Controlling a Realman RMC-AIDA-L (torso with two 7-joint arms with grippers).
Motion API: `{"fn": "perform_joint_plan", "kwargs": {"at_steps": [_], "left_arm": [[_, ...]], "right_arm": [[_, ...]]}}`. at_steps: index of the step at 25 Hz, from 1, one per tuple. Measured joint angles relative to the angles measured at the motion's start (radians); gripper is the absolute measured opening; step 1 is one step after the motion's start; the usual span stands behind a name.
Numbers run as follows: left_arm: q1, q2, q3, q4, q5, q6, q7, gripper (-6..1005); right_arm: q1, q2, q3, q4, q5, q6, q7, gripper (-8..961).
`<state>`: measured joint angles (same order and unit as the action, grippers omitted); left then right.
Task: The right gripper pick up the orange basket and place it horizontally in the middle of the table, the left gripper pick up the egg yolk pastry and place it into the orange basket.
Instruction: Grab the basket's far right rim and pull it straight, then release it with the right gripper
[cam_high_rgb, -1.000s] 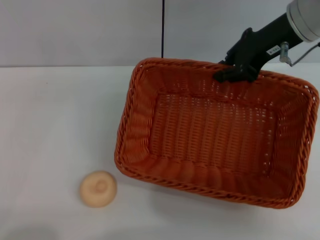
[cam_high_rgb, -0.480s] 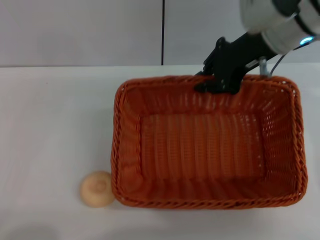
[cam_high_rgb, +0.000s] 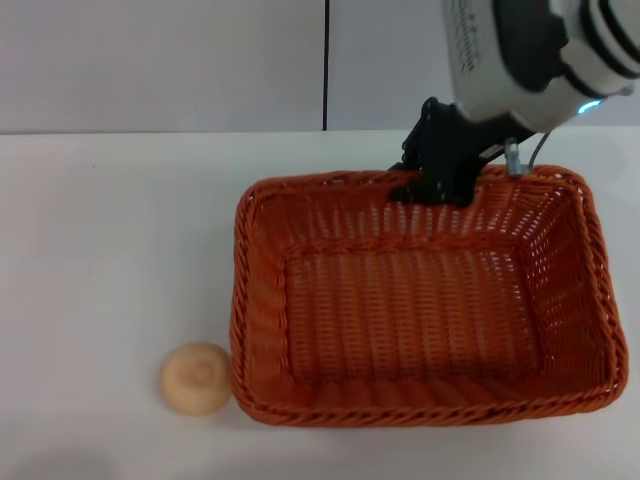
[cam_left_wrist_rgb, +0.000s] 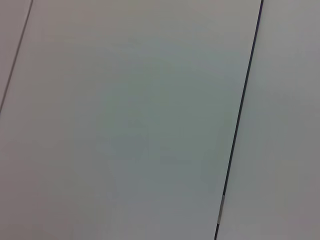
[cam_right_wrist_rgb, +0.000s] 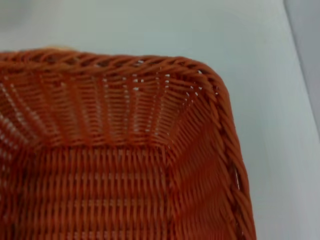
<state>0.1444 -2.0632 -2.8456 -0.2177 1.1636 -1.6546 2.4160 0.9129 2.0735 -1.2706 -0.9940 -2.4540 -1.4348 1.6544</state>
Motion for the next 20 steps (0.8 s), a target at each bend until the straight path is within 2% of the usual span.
{"fn": "perform_joint_plan", "kwargs": {"at_steps": [7, 14, 20], "left_arm": [[-0.004, -0.001, 0.000, 0.002, 0.001, -0.001, -0.001, 816], [-0.006, -0.002, 0.003, 0.011, 0.001, -0.004, -0.002, 816], [-0.006, -0.002, 0.006, 0.013, 0.001, -0.013, -0.002, 815]], "right_arm": [[-0.024, 0.003, -0.122, -0.009, -0.004, 0.090, 0.010, 178], [-0.049, 0.003, -0.143, -0.013, -0.002, 0.163, 0.000, 186], [-0.079, 0.004, -0.149, -0.034, 0.019, 0.190, -0.016, 380]]}}
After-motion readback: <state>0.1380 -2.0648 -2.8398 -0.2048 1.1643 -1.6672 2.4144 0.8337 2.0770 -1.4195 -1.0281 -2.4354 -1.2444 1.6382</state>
